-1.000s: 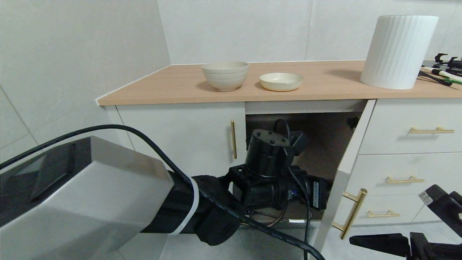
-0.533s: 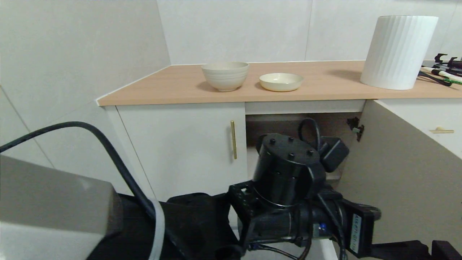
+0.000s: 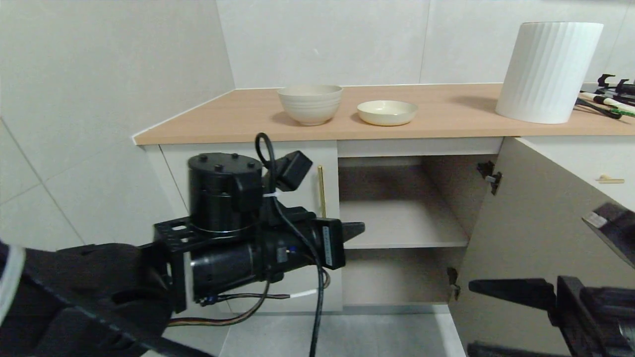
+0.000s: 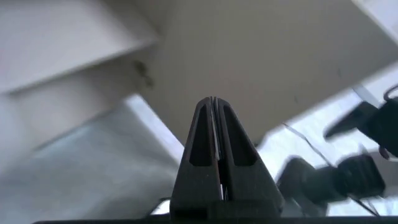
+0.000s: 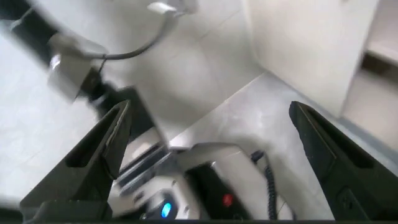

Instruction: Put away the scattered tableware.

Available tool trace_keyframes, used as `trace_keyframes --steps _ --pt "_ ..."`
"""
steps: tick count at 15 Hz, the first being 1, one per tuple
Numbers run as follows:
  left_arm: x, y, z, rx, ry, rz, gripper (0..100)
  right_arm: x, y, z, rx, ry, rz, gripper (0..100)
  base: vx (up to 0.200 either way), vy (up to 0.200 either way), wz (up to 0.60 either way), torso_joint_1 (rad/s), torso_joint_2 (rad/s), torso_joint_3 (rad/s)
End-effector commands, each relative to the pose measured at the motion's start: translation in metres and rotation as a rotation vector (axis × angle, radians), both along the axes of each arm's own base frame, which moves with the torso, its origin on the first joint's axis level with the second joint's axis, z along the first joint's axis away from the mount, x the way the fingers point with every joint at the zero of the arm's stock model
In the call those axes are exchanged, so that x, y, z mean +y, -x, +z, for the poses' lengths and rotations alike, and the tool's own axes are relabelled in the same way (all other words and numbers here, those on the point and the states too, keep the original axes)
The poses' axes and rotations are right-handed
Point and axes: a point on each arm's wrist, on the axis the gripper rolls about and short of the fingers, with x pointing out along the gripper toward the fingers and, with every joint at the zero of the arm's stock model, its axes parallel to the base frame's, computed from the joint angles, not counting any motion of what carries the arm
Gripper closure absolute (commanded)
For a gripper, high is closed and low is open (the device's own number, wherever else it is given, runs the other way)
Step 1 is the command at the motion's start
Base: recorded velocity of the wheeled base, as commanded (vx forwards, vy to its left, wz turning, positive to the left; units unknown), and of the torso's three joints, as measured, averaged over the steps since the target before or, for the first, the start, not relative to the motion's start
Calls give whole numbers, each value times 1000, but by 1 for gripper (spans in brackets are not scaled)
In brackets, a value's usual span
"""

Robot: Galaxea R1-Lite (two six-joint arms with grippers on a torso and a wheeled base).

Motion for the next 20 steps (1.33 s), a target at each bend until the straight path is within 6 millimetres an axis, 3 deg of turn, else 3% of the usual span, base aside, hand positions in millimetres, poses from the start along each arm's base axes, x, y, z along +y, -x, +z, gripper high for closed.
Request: trace_keyframes --steps 1,2,4,7,10,11,15,20 --pt "47 24 24 -62 33 83 100 19 -36 9 22 17 -43 0 0 0 0 0 0 0" --pt "69 31 27 -88 17 133 100 24 -43 24 19 18 -60 0 0 0 0 0 0 0" --pt "93 37 32 -139 1 193 100 25 -46 49 43 54 -109 0 0 0 0 0 0 0" --pt "101 37 38 -162 7 226 100 37 -66 79 -4 48 -215 0 0 0 0 0 0 0" --pt "110 32 39 -165 3 274 100 42 -74 83 1 40 -264 0 0 0 0 0 0 0" --pt "114 30 42 -173 7 295 0 41 -73 81 9 45 -274 0 0 0 0 0 0 0" --pt "132 25 62 -246 42 393 0 37 -77 78 59 103 -369 0 0 0 0 0 0 0" --pt "141 39 78 -303 72 418 0 37 -76 79 66 98 -371 0 0 0 0 0 0 0"
